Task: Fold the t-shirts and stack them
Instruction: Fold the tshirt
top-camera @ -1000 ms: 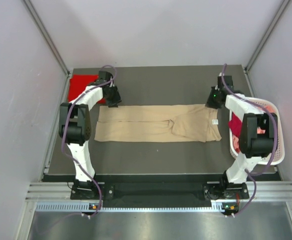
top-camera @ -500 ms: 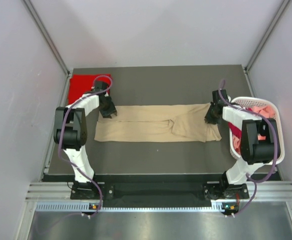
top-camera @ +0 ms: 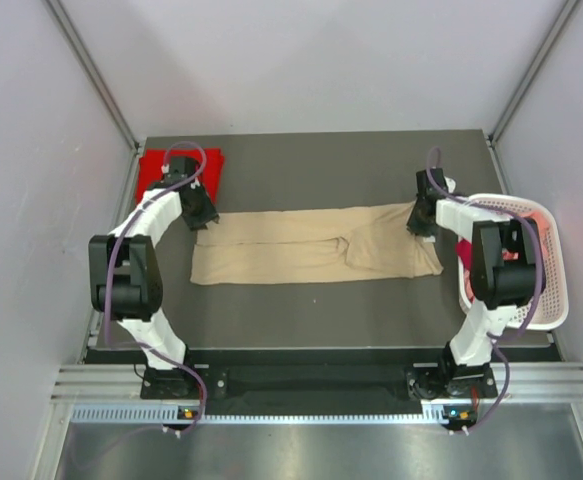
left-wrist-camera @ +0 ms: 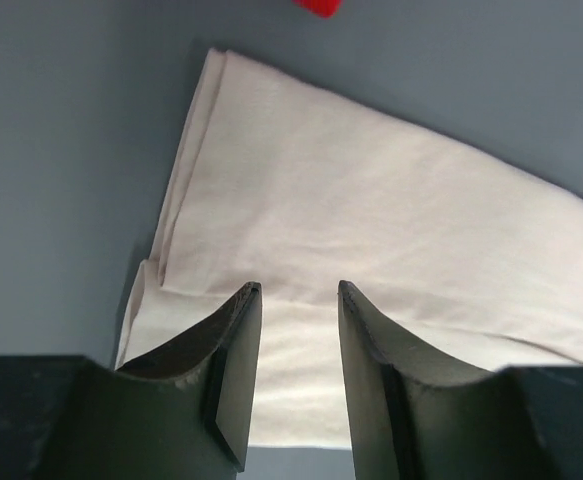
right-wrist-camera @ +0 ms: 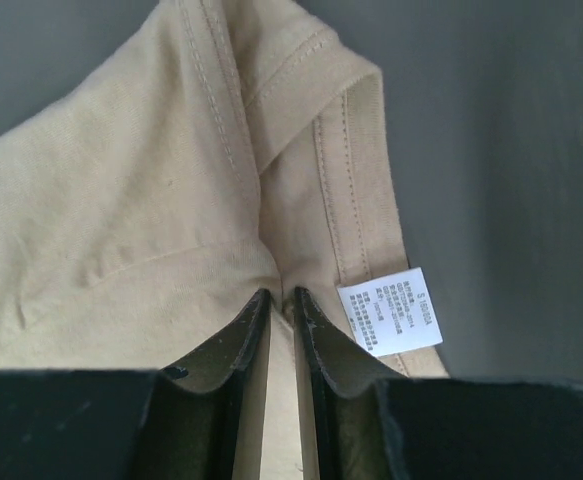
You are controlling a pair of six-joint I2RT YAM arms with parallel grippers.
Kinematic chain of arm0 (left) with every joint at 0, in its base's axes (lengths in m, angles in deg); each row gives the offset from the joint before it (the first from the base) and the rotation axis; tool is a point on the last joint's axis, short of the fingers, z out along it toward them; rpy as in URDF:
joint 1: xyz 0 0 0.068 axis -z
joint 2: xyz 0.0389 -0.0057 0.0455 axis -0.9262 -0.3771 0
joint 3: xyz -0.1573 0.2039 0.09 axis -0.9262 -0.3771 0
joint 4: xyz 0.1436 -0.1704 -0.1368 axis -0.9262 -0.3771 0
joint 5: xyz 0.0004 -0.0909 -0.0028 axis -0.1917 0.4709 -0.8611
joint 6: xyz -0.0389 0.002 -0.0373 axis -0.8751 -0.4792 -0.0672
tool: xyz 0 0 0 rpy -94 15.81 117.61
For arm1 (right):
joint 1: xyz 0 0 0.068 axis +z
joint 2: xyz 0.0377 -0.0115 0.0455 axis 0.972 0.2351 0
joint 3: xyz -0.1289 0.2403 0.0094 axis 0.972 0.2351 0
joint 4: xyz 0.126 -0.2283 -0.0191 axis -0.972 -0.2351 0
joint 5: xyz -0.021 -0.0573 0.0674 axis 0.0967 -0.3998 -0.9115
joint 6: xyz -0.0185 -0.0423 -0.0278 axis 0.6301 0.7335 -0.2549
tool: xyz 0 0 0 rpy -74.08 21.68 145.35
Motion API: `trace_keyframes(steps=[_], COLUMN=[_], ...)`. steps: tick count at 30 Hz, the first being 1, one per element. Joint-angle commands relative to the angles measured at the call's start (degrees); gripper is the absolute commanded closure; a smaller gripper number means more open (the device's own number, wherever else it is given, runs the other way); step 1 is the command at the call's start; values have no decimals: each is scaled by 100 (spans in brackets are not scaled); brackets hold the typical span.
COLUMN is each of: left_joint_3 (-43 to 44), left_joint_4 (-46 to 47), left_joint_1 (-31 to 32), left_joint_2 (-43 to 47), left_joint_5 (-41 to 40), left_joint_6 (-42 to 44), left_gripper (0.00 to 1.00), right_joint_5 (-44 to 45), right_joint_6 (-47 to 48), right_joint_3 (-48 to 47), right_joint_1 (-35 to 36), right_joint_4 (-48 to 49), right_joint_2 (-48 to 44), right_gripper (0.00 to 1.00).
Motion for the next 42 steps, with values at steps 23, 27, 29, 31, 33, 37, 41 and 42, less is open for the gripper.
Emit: trace_keyframes(steps=[23,27,29,31,33,37,41,42], left_joint_3=[-1609,-2040,-2260,-2487,-2664,-3156,-3350,-3411], left_joint_4=[587,1210,1352,1361,1335,1045,957,931], left_joint_1=[68,129,278,445,498,543,551,551], left_joint_2=[2037,2072,2072,2072,2072,2388,2511,2529], left_joint_5=[1669,2847,2981,2919,2850,2226,2006,1936], left_joint_6=[287,-11,-56,-91,-152,-214,-302,-328], left_gripper=[58,59,59,59,61,64,72,75], right_joint_5=[-144,-330,-364,-373,-382,-513,-724,-751], right_joint_6=[228,167,140,158,184,263,272,281], right_joint_3=[-5265,-5725,-5630,-5471,-5234,-4856,-4434,-4338], right_joint_1=[-477,-521,-521,-521,-521,-714,-723,-723], right_joint_4=[-1142,-1177,-1142,-1045,-1001,-879,-817,-808], right_joint_2=[3383,3683,3605,3385,3105,2603,2181,2015], right_gripper=[82,82,82,80,78,76,75,75])
